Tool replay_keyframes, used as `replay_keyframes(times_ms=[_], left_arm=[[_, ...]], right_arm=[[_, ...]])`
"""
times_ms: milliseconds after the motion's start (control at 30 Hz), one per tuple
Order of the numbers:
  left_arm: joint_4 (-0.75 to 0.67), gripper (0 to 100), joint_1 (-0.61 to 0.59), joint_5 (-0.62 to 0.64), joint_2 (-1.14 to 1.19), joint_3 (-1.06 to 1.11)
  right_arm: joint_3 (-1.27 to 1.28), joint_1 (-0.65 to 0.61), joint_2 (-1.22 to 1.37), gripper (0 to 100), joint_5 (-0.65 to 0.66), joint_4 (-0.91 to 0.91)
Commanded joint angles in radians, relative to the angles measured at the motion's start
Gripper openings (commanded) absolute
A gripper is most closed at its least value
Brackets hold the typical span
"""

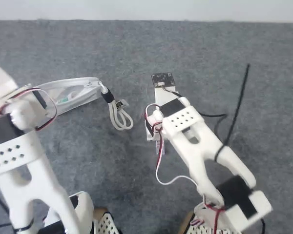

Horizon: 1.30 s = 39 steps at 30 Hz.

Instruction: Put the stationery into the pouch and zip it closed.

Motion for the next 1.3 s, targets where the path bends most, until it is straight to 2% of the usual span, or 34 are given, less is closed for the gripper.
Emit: replay_keyframes(times_ms=[0, 233, 600, 867, 1033, 1267], left_arm=[[-0.031, 1, 0.014, 0.005, -0.043, -0.019], [-0.029, 1, 0.149, 0.003, -0.044, -0.019], [0.021, 1, 0.290, -0.034, -0.044, -0.082], [0.014, 1, 0.410, -0.052, -0.043, -0.085], [0.005, 1, 0.404, -0.049, -0.043, -0.085], [0.006, 1, 0.364, -0.029, -0.041, -0.084]], right_arm=[[0.040, -0.019, -0.147, 0.7, 0.017, -0.016], [0.265, -0.013, -0.486, 0.7, 0.052, -0.150], [0.354, -0.018, -0.878, 0.6, 0.055, -0.153], [0.356, -0.021, -1.086, 0.6, 0.190, -0.275], [0.356, -0.125, -1.138, 0.6, 0.279, -0.424], [0.358, -0.266, -1.125, 0.6, 0.371, -0.725]])
